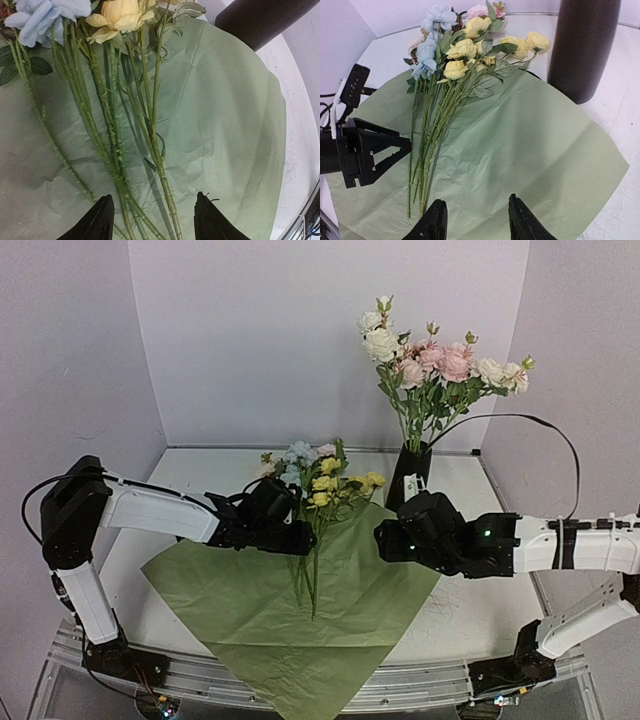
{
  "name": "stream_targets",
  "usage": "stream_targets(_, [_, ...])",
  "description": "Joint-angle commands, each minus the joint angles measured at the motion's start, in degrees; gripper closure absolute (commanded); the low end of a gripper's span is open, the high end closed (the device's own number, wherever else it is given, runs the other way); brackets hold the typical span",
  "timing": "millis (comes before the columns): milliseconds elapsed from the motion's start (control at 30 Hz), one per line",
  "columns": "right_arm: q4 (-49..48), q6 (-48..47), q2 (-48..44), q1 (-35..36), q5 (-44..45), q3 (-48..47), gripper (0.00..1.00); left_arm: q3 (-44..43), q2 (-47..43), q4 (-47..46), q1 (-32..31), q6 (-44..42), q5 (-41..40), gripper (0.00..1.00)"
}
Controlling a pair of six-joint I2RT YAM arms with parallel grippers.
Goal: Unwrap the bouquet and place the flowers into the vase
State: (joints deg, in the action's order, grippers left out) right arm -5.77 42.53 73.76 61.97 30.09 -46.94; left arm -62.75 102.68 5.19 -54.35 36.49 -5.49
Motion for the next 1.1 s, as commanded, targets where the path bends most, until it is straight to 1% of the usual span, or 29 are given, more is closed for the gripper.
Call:
stream_targets(0, [1.47, 2.68, -3.14, -0.35, 5.93, 2.4, 0.57, -5.55, 3.65, -2.4, 0.04, 0.14, 2.34, 0.5])
stream_targets(233, [1.47, 3.91, -6.34, -0.36, 7.24, 5.44, 0.56, -10.01, 8.5, -0.51, 0.03, 0.46, 3.03, 0.5])
stream_targets(300, [1.47, 3.97, -6.83, -0.36, 7.27, 5.88, 0.56, -11.09, 9.84, 0.08, 0.03, 0.67, 3.49, 0.53])
stream_targets(433, [1.47, 3.53, -7.73, -0.48, 7.53, 6.78, 0.56, -13.52, 12.64, 1.94, 0.03, 1.65, 3.99, 0.55])
stream_targets(533, [1.47, 2.98, -8.49, -0.59, 7.76, 7.26, 0.56, -15.43, 14.08, 4.46, 0.03, 2.4, 2.48, 0.53])
stream_targets(667, [1.36, 2.66, -9.34, -0.75, 7.73, 7.87, 0.56, -15.61, 13.69, 5.99, 0.03, 3.2, -1.13, 0.47])
stream_targets(767, [1.2, 2.65, -9.58, -0.78, 7.71, 8.36, 0.54, -15.98, 13.56, 7.59, 0.03, 3.08, -2.72, 0.46])
stream_targets(833, [1.04, 2.65, -9.66, -0.86, 7.67, 8.67, 0.54, -16.74, 14.18, 8.58, 0.03, 2.72, -2.79, 0.48])
stream_targets(900, [0.85, 2.65, -9.69, -0.91, 7.63, 8.99, 0.54, -17.27, 14.95, 8.96, 0.01, 2.62, -1.85, 0.52])
stream_targets(933, [0.76, 2.65, -9.69, -0.95, 7.62, 9.11, 0.54, -17.51, 15.43, 9.03, -0.01, 2.59, -1.21, 0.56])
stream_targets(1000, [0.64, 2.65, -9.76, -0.97, 7.42, 9.26, 0.54, -18.12, 16.26, 9.16, -0.05, 2.63, -0.41, 0.66])
stream_targets(1067, [0.59, 2.53, -9.89, -1.03, 7.32, 9.35, 0.54, -18.59, 16.6, 9.23, -0.24, 2.74, -0.16, 0.7])
